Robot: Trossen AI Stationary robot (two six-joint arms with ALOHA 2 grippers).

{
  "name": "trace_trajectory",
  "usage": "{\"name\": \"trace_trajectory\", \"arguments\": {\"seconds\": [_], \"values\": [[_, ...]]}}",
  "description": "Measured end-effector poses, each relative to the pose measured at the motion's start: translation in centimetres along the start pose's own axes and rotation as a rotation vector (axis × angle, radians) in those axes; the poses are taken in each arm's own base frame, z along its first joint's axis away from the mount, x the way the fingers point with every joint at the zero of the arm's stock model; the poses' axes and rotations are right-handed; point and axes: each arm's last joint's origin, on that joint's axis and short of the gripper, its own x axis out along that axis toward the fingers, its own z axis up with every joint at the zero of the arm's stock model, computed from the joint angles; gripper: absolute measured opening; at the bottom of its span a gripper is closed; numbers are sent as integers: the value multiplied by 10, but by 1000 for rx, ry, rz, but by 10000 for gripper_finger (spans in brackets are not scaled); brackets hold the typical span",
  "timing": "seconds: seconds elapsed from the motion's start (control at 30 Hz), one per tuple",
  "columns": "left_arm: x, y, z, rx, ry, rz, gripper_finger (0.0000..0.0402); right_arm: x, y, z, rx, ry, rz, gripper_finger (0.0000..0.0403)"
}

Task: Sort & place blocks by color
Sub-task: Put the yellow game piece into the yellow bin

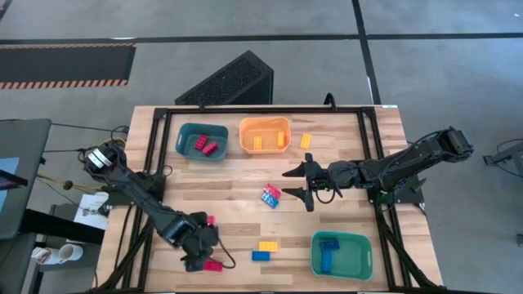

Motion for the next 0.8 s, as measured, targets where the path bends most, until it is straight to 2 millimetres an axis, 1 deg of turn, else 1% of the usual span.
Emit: {"name": "trace_trajectory", "arguments": {"seconds": [0.17, 0.33, 0.53, 0.8], "values": [[1, -5, -4, 17, -32, 0, 288, 0, 0, 0, 0, 0, 0, 276], [11, -6, -10, 17, -49, -52, 288, 0, 0, 0, 0, 0, 0, 276], [14, -3, -13, 16, -50, -26, 288, 0, 0, 0, 0, 0, 0, 276], [23, 3, -20, 4, -41, -25, 288, 0, 0, 0, 0, 1, 0, 276]]}}
